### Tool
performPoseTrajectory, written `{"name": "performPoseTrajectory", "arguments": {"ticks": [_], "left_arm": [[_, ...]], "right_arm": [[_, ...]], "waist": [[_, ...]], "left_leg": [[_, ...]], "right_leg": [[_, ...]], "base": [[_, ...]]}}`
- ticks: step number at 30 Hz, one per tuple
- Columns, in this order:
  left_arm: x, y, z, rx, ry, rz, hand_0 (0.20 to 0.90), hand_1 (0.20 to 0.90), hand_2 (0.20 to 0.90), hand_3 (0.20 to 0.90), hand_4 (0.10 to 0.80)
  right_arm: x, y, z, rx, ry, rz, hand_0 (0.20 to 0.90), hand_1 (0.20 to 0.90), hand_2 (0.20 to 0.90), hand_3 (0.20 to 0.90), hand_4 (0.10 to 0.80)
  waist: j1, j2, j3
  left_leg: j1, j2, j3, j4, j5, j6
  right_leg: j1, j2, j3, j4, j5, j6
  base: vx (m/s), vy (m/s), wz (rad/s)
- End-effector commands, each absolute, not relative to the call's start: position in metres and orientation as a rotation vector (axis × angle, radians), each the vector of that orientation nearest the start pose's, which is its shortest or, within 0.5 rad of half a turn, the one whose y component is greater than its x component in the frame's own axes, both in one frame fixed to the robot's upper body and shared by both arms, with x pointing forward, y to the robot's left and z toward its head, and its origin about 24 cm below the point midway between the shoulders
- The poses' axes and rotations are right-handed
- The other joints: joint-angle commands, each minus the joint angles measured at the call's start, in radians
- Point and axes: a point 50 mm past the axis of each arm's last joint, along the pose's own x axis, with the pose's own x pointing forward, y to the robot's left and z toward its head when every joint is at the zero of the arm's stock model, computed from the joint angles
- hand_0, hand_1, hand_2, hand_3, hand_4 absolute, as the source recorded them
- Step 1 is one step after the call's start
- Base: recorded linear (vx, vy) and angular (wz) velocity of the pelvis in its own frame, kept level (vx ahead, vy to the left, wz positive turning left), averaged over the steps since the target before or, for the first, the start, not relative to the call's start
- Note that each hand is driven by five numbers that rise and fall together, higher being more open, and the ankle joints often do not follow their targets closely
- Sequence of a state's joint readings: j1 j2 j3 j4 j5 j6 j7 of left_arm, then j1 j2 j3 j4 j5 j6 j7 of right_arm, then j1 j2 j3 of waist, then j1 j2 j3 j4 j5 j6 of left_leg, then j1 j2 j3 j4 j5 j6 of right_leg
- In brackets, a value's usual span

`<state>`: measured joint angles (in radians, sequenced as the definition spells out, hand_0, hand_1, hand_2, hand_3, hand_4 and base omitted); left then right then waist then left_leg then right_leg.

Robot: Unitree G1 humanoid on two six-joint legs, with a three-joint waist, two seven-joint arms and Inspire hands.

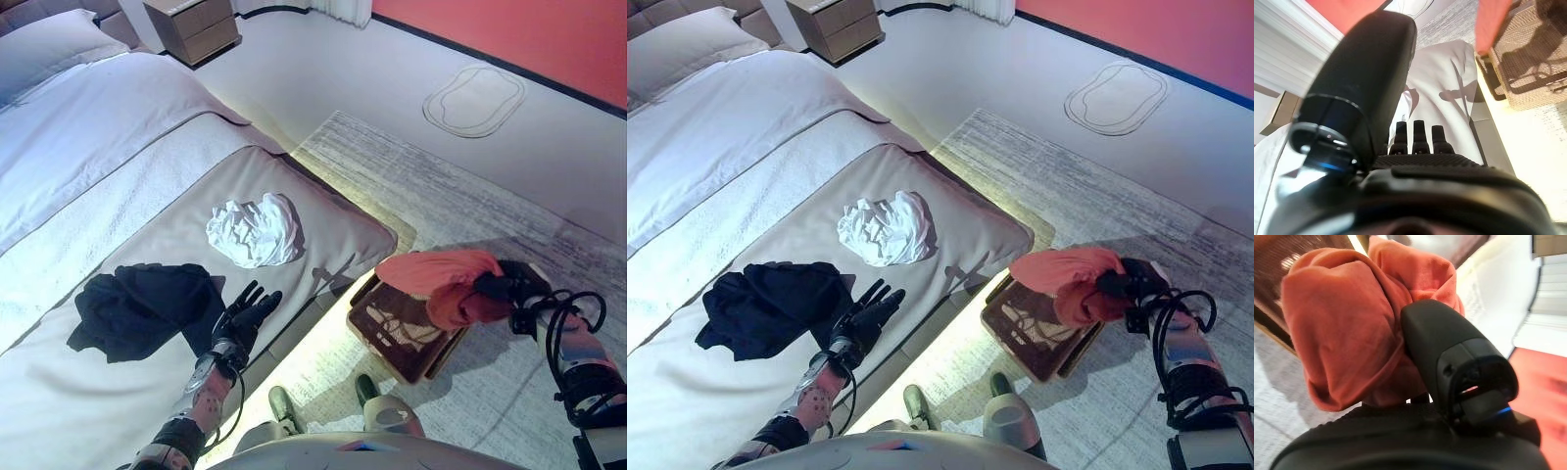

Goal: Pick up the clothes from the bed and place them into the basket

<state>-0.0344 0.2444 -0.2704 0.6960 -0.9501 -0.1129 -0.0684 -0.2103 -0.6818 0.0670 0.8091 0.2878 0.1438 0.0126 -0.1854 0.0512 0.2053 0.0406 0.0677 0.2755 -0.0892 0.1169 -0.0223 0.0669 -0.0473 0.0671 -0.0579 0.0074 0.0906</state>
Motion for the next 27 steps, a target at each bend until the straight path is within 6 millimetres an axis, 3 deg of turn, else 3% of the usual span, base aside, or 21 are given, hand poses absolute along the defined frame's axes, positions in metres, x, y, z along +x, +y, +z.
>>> {"name": "performPoseTrajectory", "arguments": {"ticks": [1,7,9,21,27], "left_arm": [[0.236,0.185,-0.070,-0.531,0.443,0.052,0.900,0.900,0.900,0.900,0.800],[0.238,0.180,-0.071,-0.520,0.448,0.023,0.900,0.900,0.900,0.900,0.800],[0.238,0.179,-0.071,-0.517,0.450,0.017,0.900,0.900,0.900,0.900,0.800],[0.239,0.179,-0.070,-0.519,0.443,0.008,0.900,0.900,0.900,0.900,0.800],[0.238,0.180,-0.069,-0.534,0.436,0.027,0.900,0.900,0.900,0.900,0.800]], "right_arm": [[0.262,-0.359,0.008,-0.437,0.585,-0.317,0.300,0.300,0.300,0.200,0.100],[0.252,-0.353,-0.018,-0.433,0.702,-0.322,0.300,0.300,0.300,0.200,0.100],[0.251,-0.350,-0.023,-0.444,0.710,-0.329,0.900,0.900,0.900,0.900,0.800],[0.248,-0.339,-0.033,-0.473,0.705,-0.364,0.900,0.900,0.900,0.900,0.800],[0.260,-0.337,-0.014,-0.528,0.593,-0.395,0.900,0.900,0.900,0.900,0.800]], "waist": [[0.041,-0.024,-0.047],[0.070,-0.019,-0.044],[0.077,-0.018,-0.045],[0.091,-0.010,-0.031],[0.087,-0.015,-0.020]], "left_leg": [[0.071,-0.034,-0.031,0.002,-0.138,-0.001],[0.068,-0.038,-0.051,0.002,-0.136,0.001],[0.067,-0.040,-0.057,0.002,-0.135,0.002],[0.061,-0.048,-0.082,0.002,-0.133,0.008],[0.060,-0.051,-0.091,0.002,-0.131,0.010]], "right_leg": [[-0.081,0.034,-0.029,0.005,0.082,-0.027],[-0.073,0.028,-0.044,-0.002,0.085,-0.027],[-0.072,0.027,-0.048,-0.003,0.085,-0.026],[-0.068,0.021,-0.057,-0.007,0.090,-0.025],[-0.067,0.021,-0.057,-0.003,0.090,-0.025]], "base": [[-0.032,-0.034,0.21],[-0.008,-0.020,0.09],[-0.004,-0.011,0.07],[-0.011,0.002,0.07],[0.000,0.000,0.00]]}}
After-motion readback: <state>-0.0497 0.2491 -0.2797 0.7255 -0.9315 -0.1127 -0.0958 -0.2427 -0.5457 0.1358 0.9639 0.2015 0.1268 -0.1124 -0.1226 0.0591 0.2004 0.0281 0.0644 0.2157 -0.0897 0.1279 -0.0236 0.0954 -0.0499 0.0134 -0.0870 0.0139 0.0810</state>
